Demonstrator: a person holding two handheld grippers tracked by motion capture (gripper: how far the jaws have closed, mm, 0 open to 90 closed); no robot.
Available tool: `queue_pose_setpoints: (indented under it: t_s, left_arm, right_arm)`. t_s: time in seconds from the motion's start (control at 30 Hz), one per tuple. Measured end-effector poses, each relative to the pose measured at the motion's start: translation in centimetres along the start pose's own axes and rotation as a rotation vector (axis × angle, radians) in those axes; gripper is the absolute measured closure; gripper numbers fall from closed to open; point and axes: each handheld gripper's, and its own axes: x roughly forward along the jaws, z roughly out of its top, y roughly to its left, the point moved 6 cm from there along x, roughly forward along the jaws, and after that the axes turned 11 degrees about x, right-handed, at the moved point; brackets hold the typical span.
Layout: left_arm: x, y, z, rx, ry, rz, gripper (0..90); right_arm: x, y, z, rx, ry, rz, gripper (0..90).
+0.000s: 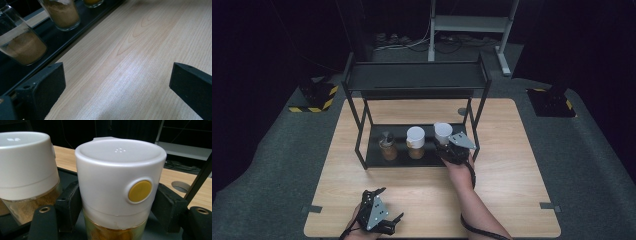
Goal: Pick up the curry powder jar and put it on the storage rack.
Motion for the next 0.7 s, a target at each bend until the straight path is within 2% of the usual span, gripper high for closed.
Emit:
queue_pose_setpoints:
  t_s: [0.3,0.57,0.63,0.7]
  left_arm:
    - [0.01,-0.08,0.02,0.003,0.001,0.001,0.9]
    - [0.03,-0.1,0.04,0.005,0.002,0.001,0.8]
    - [0.03,-0.09,0.04,0.004,0.002,0.001,0.8]
    - [0.02,-0.09,0.04,0.004,0.002,0.001,0.9]
  right_arm:
    - [-0.36,-0.25,-0.61,0.009,-0.021,0.003,29.9]
    - [-0.36,-0.37,-0.6,0.005,-0.008,0.006,28.5]
    - [-0.32,-0.36,-0.53,0.003,-0.004,0.008,27.4]
    - [-0.32,-0.33,-0.4,0.01,0.002,0.006,21.6]
